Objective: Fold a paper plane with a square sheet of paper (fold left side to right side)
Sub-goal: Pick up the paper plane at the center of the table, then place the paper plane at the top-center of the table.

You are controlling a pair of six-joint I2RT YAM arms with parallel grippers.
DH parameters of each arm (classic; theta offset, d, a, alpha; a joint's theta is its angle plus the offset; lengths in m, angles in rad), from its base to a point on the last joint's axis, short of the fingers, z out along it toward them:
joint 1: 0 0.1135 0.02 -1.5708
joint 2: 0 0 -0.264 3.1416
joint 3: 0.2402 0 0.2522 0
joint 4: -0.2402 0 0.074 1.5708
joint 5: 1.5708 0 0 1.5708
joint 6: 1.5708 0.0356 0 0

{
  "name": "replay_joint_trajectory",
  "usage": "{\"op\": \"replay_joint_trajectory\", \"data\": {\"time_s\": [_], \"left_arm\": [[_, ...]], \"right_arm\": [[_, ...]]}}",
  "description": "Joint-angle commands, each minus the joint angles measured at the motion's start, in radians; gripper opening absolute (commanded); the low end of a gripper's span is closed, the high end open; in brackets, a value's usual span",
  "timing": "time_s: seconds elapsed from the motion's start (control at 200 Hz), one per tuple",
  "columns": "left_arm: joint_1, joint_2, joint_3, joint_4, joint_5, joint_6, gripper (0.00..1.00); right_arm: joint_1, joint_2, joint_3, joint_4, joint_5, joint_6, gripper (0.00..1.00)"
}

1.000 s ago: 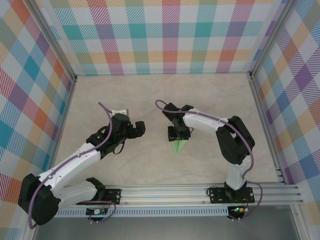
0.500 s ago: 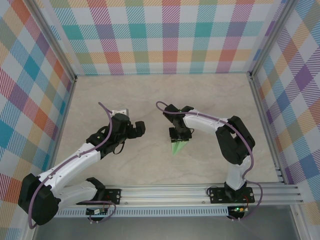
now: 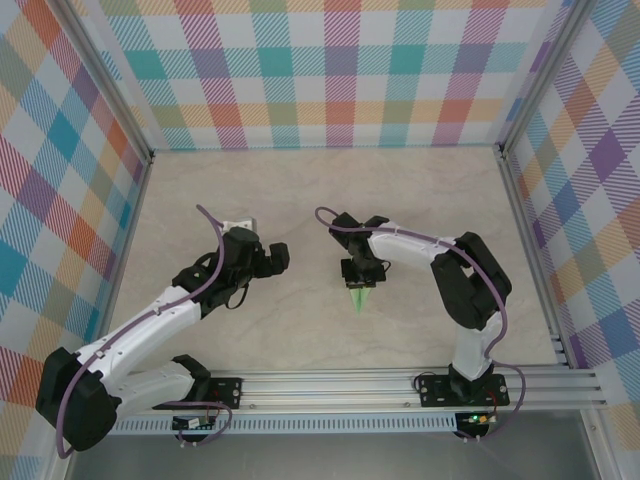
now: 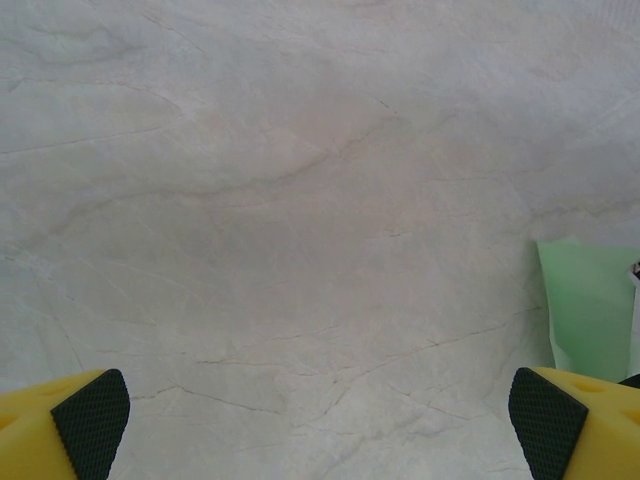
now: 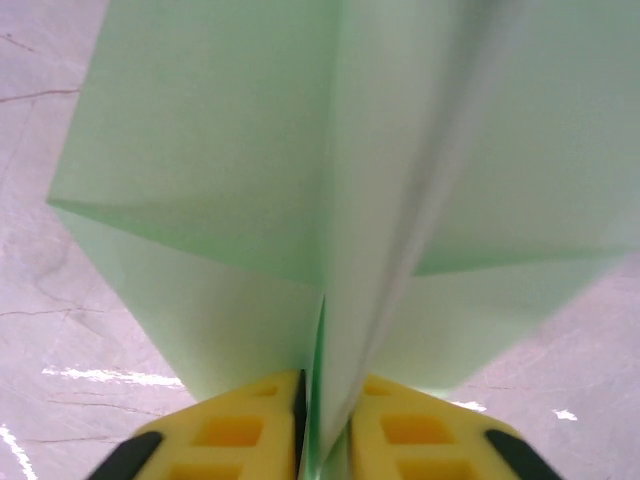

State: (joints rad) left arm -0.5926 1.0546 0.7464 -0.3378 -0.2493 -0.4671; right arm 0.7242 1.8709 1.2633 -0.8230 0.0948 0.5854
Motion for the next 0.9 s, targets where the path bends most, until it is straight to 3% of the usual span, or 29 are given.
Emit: {"op": "replay_joint_trajectory", "data": {"time_s": [0.0, 0.21, 0.495, 0.69, 0.895], "left_arm": [[0.014, -0.04, 0.001, -0.015, -0.037, 0.008, 1.0], [0.014, -0.069, 0.012, -0.037, -0.048, 0.032, 1.0], [0.014, -0.09, 0.014, -0.05, -0.031, 0.053, 1.0], [0.014, -0.093, 0.016, -0.069, -0.019, 0.074, 1.0], [0.013, -0.106, 0.012, -0.079, 0.002, 0.072, 1.0]], "right_arm": [[-0.014, -0.048, 0.043, -0.043, 0.014, -0.028, 0.11], [-0.087, 0.018, 0.211, -0.119, 0.003, -0.17, 0.06], [-0.218, 0.358, 0.742, -0.31, 0.007, -0.253, 0.06], [-0.232, 0.583, 1.094, -0.454, 0.003, -0.268, 0.07], [-0.254, 0.673, 1.166, -0.467, -0.039, -0.272, 0.08]]}}
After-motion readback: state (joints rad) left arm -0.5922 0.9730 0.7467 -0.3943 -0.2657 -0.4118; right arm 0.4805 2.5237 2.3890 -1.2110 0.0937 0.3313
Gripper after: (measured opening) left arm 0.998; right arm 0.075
